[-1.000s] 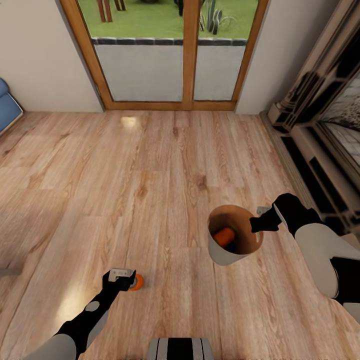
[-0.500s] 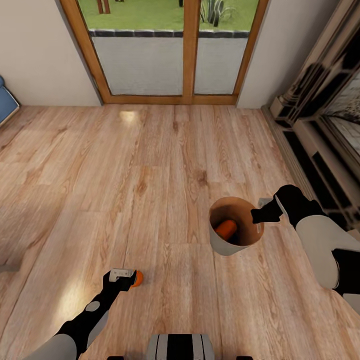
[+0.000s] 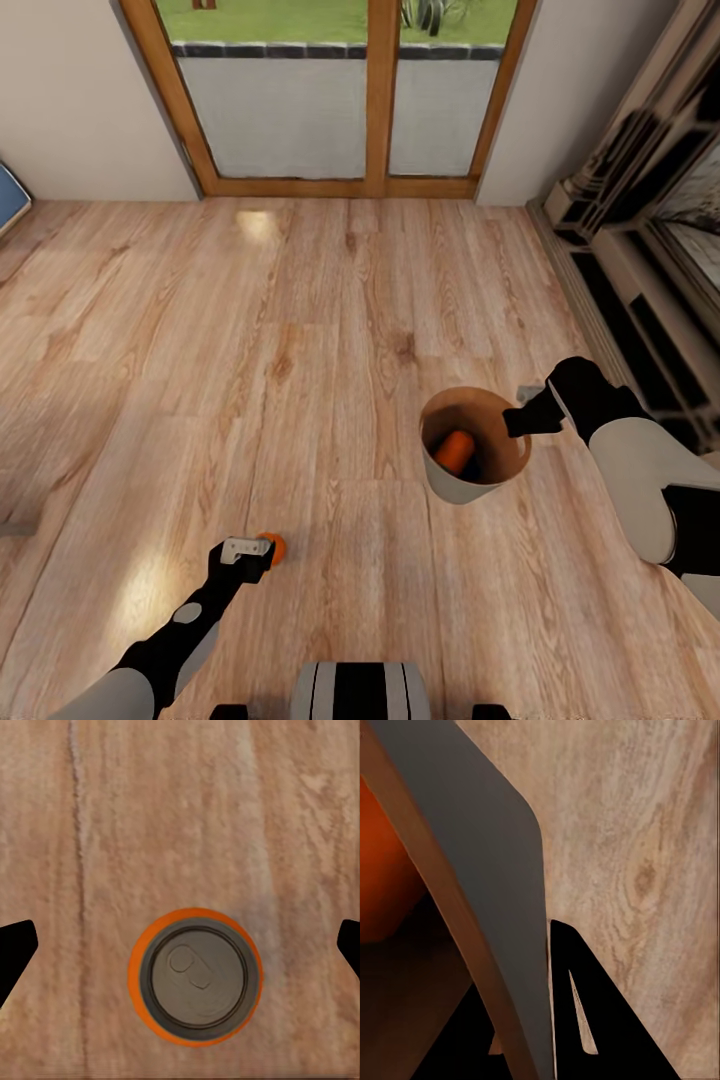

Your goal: Put the three can of soda from the living room inside the tash can in the kitchen.

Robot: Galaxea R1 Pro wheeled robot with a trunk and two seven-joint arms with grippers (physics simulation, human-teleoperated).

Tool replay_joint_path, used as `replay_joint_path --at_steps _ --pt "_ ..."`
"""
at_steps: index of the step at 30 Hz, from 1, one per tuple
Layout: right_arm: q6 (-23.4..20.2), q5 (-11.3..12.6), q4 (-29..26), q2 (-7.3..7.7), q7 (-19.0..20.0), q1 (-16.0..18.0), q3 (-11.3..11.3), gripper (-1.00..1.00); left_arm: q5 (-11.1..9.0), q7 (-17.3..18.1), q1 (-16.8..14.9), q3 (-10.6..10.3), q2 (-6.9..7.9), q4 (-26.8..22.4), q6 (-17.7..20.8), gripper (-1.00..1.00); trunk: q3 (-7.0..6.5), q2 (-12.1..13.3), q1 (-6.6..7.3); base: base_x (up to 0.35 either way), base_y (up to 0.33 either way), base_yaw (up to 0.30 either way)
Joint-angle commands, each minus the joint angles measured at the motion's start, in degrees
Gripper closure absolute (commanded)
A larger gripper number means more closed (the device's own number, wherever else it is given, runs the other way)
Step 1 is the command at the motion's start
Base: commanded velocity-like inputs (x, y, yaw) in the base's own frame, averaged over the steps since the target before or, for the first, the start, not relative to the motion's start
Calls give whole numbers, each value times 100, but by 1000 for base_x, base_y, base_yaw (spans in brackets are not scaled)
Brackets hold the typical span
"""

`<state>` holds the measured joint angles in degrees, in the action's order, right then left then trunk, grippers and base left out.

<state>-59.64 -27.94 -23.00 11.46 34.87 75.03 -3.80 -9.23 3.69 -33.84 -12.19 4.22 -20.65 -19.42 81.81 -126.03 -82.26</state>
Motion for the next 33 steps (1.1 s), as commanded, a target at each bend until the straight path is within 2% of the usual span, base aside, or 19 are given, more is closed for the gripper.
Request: replay_joint_path --at_steps 1,6,8,11,13,33 --pt "-36 120 0 -1 38 2 -15 100 0 2 0 -2 0 0 0 -100 9 0 1 0 0 0" --pt "-36 100 -14 -5 38 1 -14 100 -1 4 0 -124 0 0 0 -100 47 0 1 0 0 0" --pt "-36 98 -34 -10 38 1 -17 100 -6 2 0 -257 0 0 0 -100 90 -80 -43 0 0 0" --pt "-36 102 -52 -11 38 2 -29 100 -7 1 0 -314 0 0 0 -100 148 -201 -109 0 0 0" --pt "-36 104 -60 -12 38 3 -37 100 -8 0 0 -334 3 0 0 -100 186 -281 -153 0 0 0" --pt "-36 126 -97 -33 40 1 -54 100 -26 0 0 -361 9 -9 -3 -100 226 -281 -153 26 12 0"
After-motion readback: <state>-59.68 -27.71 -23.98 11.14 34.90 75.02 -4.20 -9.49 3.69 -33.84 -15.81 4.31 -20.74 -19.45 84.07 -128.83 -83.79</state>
